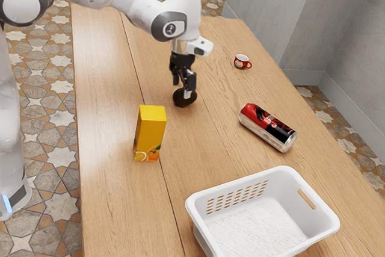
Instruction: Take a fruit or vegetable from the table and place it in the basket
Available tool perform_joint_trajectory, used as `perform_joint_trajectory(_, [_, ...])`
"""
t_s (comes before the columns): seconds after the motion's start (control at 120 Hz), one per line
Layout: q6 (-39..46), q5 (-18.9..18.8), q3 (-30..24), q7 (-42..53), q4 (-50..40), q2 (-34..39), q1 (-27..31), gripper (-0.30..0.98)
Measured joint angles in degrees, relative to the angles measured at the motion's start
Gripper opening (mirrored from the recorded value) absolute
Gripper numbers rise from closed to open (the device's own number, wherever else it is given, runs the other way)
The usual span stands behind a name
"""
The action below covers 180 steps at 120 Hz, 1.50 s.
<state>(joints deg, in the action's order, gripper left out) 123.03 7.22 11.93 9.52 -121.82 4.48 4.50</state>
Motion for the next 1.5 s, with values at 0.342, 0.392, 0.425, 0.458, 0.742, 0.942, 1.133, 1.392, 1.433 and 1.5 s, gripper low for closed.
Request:
perform_joint_trajectory(0.342, [2.67,0.25,-0.06,0.89,0.03,-2.64,0.46,0.65])
perform_joint_trajectory(0.392, [3.10,0.42,-0.06,0.99,0.03,-3.27,0.35,0.64])
perform_joint_trajectory(0.425, [3.42,0.51,-0.06,1.05,0.05,-3.68,0.29,0.63])
perform_joint_trajectory(0.458, [3.76,0.57,-0.06,1.11,0.06,-3.96,0.23,0.60])
perform_joint_trajectory(0.742, [6.10,1.04,-0.26,0.70,0.23,-3.22,-0.09,0.27])
perform_joint_trajectory(0.942, [7.17,-0.71,-1.10,-1.92,5.85,2.44,-5.16,0.14])
perform_joint_trajectory(1.133, [7.65,-1.85,-15.66,-7.31,16.63,-0.74,-10.80,0.15])
perform_joint_trajectory(1.392, [10.25,-1.49,-18.13,-14.61,21.43,-9.87,-23.50,0.18])
perform_joint_trajectory(1.433, [10.72,-1.29,-18.21,-15.53,22.01,-10.83,-22.08,0.21])
perform_joint_trajectory(1.5, [11.69,-0.84,-18.24,-16.74,22.48,-12.18,-20.11,0.25])
